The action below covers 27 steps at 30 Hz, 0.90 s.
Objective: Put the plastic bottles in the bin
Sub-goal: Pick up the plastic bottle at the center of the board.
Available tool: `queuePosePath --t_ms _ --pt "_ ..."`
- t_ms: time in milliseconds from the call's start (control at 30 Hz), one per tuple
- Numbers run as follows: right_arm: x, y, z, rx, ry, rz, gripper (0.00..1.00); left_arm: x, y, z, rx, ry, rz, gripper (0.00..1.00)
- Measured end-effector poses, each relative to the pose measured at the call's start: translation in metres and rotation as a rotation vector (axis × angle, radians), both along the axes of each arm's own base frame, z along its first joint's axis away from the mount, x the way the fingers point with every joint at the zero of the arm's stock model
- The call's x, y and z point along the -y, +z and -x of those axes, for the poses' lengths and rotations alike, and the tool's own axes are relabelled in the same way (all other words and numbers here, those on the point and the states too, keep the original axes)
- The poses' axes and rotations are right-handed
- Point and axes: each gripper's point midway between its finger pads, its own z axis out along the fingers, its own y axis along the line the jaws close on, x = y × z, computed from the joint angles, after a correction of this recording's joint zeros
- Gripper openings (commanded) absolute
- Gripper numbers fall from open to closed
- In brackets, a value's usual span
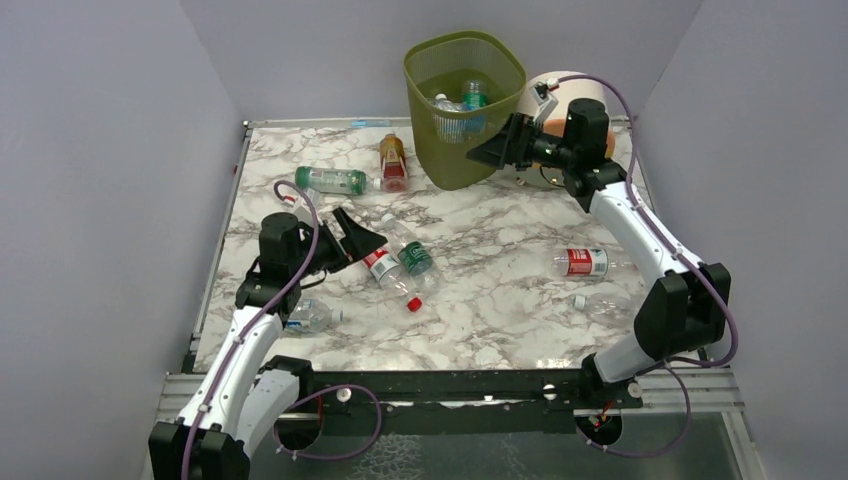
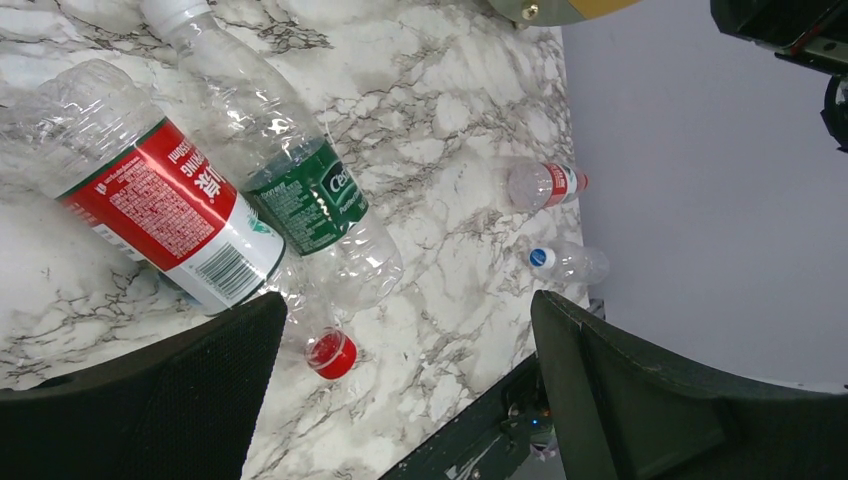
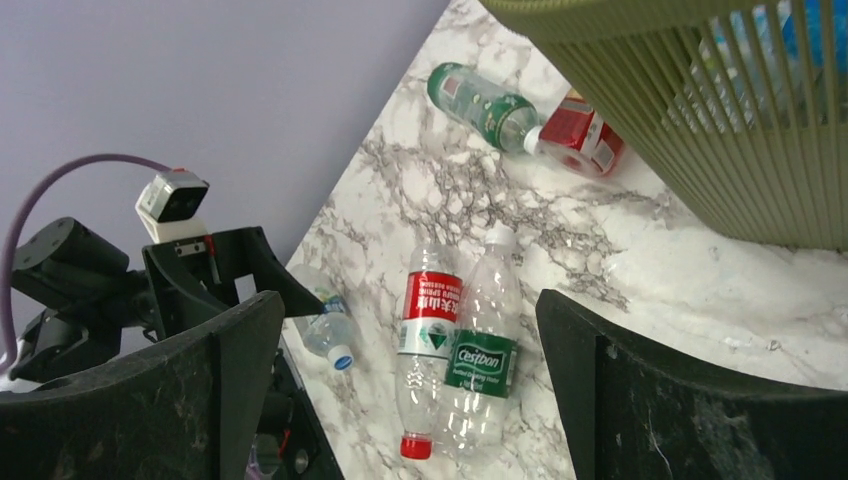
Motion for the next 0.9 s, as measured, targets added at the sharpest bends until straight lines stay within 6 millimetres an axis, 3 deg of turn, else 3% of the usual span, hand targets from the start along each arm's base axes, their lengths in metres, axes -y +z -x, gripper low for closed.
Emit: queuePosePath --t_ms 300,500,767,900 --pt "-0.009 -0.027 0.011 -0.066 0.021 0.000 0.96 0.003 -0.004 -0.019 0.018 0.004 0.001 0.99" --pt "-0.010 -0.043 0.020 -0.104 0.026 0.003 0.94 0.000 -0.020 -0.053 -0.029 0.048 -0.054 0.99" --pt "-0.009 -0.056 0.029 -0.132 0.025 0.000 0.93 0.002 -0.017 -0.138 -0.001 0.111 -0.164 0.99" --pt "-0.008 -0.064 0.035 -0.150 0.026 0.001 0.93 0.004 -0.014 -0.192 0.037 0.143 -0.220 0.99"
